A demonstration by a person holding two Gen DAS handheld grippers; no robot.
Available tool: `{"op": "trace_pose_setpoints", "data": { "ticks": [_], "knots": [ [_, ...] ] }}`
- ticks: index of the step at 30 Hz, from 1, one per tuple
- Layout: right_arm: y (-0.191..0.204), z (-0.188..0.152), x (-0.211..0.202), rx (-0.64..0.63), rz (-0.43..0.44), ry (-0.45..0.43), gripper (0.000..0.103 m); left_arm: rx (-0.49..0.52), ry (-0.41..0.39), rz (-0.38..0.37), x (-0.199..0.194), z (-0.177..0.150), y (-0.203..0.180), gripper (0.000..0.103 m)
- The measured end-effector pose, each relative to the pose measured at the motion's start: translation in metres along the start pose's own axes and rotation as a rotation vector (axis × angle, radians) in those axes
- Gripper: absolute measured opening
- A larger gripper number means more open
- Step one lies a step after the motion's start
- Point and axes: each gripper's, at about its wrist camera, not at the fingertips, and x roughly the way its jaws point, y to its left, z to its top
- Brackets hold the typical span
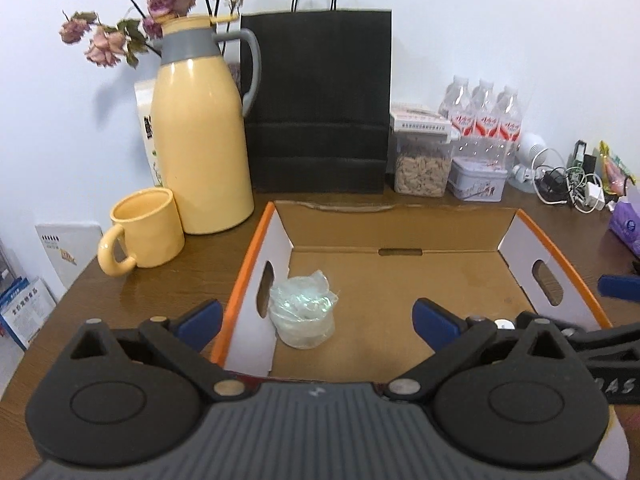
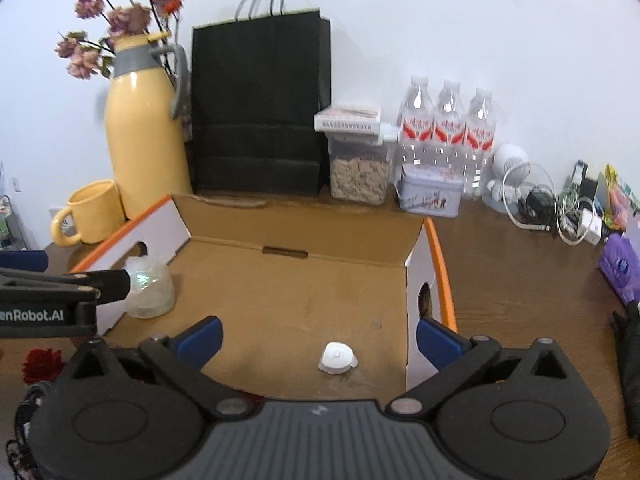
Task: Organize objects
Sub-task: 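Withdraw both grippers from the box back over the cluttered table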
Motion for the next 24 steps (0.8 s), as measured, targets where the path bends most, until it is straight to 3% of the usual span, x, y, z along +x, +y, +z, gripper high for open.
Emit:
{"op": "trace_pose_setpoints", "data": {
  "ticks": [13,24],
  "knots": [
    [0.003,-0.020,-0.092,-0.099,0.019,-0.123,0.103,0.034,-0.074,-0.025,-0.069,-0.031,0.029,0.103],
    [-0.003,-0.082,-0.144,-0.136,0.018,-0.107,0.103,0.073,-0.065,-0.030,-0.118,-0.084,0.051,0.103]
  ]
}}
